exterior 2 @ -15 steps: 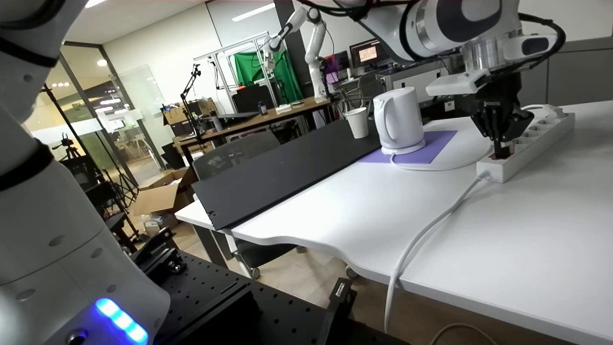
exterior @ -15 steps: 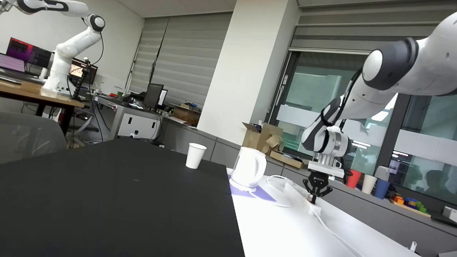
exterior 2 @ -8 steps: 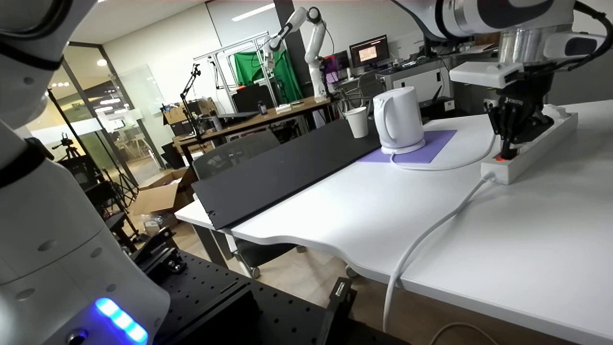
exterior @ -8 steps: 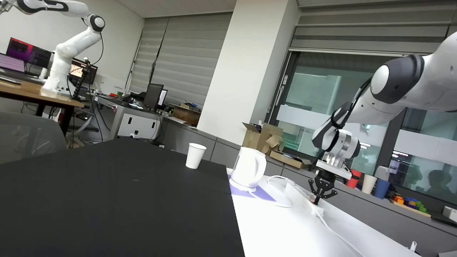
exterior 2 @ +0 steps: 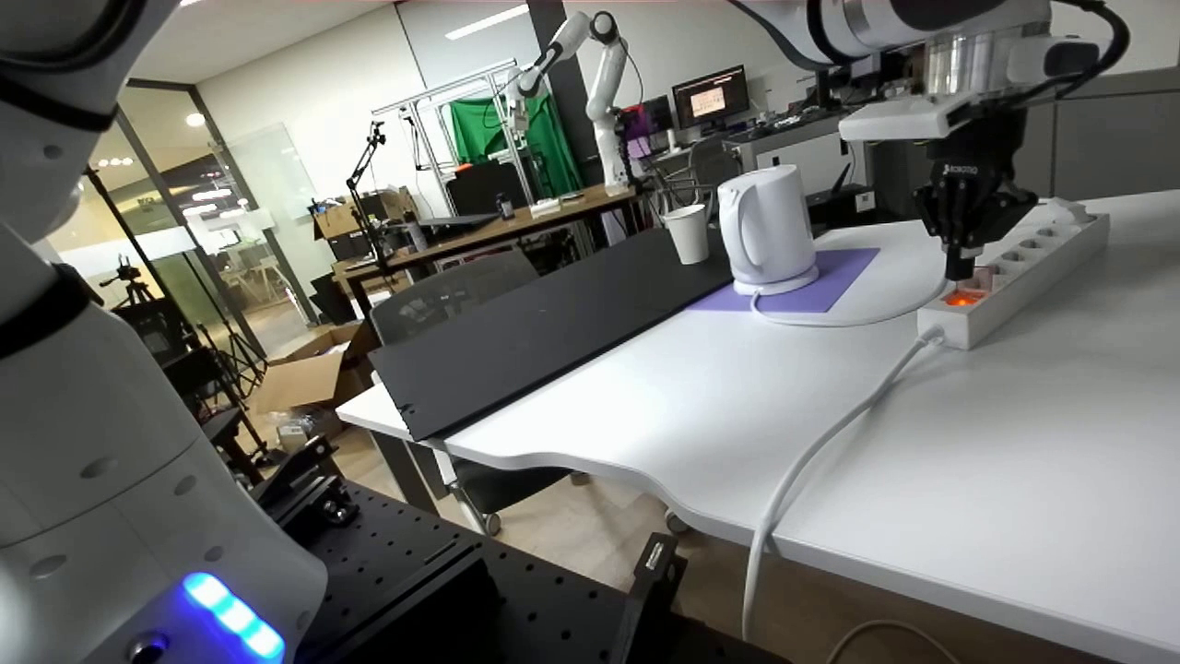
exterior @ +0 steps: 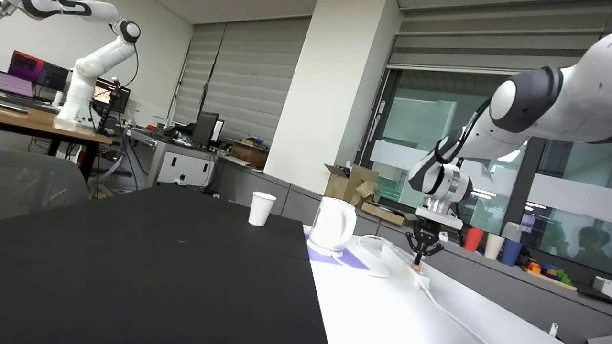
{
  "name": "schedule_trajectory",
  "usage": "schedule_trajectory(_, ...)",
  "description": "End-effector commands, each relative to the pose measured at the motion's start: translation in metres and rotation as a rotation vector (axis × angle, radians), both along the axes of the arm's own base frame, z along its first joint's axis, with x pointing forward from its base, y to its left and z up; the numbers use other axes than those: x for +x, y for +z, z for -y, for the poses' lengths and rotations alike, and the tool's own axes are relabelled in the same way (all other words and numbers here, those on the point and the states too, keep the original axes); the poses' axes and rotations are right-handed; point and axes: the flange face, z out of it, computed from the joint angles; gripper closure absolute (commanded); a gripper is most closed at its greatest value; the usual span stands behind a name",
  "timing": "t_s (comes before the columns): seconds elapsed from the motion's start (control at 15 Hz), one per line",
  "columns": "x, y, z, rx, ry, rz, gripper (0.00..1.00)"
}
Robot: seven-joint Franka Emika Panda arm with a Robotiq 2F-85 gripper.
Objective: Turn on the switch on the adapter
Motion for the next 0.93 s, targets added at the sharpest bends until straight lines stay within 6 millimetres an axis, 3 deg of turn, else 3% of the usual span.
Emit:
schedule_trajectory(0.0,0.011,0.059,-0.036,-0.106,0.078,-0.009,1.00)
schedule_trajectory(0.07,0.015,0.071,-0.045,-0.144,0.106,-0.006,1.00)
schedule_trajectory(0.13,0.017,0.081,-0.053,-0.177,0.124,-0.003,0.74)
schedule_trajectory(0.2,0.019,0.090,-0.062,-0.195,0.153,-0.003,0.74)
schedule_trajectory(0.53,0.017,0.112,-0.097,-0.257,0.239,-0.001,0.41)
schedule_trajectory(0.8,0.006,0.119,-0.110,-0.334,0.292,-0.044,0.13)
schedule_trajectory(0.87,0.022,0.109,-0.101,-0.298,0.301,-0.024,0.32)
